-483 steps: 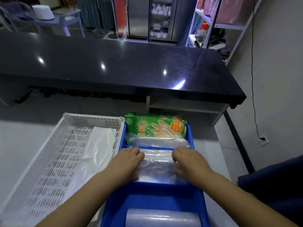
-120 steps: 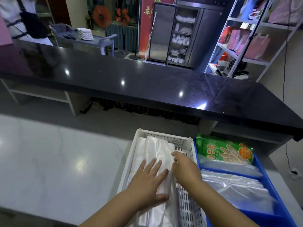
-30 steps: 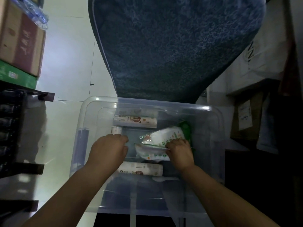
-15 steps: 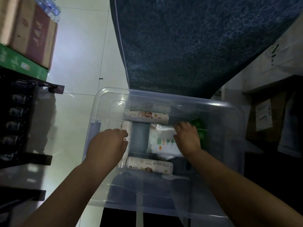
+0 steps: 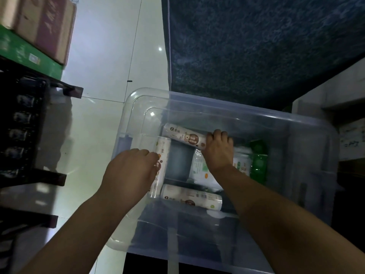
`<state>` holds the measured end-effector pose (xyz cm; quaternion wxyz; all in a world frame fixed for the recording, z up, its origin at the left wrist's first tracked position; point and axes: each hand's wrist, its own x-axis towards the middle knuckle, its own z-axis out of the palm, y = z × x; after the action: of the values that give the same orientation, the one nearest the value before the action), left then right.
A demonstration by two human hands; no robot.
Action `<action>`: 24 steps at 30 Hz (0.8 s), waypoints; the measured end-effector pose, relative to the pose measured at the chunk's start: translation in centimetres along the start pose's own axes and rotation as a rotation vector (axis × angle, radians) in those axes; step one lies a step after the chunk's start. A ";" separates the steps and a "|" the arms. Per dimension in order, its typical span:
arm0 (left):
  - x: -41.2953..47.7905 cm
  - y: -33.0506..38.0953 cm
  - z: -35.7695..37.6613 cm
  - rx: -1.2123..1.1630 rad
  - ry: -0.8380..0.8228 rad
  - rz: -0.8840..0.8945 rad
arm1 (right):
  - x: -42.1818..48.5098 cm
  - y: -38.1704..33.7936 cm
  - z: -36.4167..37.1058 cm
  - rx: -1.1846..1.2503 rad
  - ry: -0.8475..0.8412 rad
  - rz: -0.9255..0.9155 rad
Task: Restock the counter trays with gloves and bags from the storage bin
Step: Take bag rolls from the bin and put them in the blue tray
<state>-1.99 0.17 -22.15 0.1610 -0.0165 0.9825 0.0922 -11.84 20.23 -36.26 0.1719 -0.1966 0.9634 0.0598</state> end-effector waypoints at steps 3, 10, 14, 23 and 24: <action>-0.2 0.1 -0.5 -0.001 -0.046 -0.014 | -1.0 0.6 -1.0 0.121 0.008 -0.033; 0.2 1.8 -3.1 0.027 -0.007 0.032 | -7.4 2.1 -7.0 0.499 0.041 -0.067; 1.0 2.8 -5.2 0.162 0.029 0.163 | -9.7 1.8 -11.0 0.584 0.094 -0.206; 0.3 0.1 -5.8 0.260 -0.050 0.065 | -11.9 0.4 -5.3 0.627 -0.373 0.166; 0.1 -0.5 -5.8 0.255 -0.012 0.031 | -12.2 0.1 -4.0 0.574 -0.463 0.102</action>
<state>-3.87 -1.36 -16.81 0.1661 0.0198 0.9854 -0.0307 -2.58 23.93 -28.22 0.4300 -0.0732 0.8852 -0.1614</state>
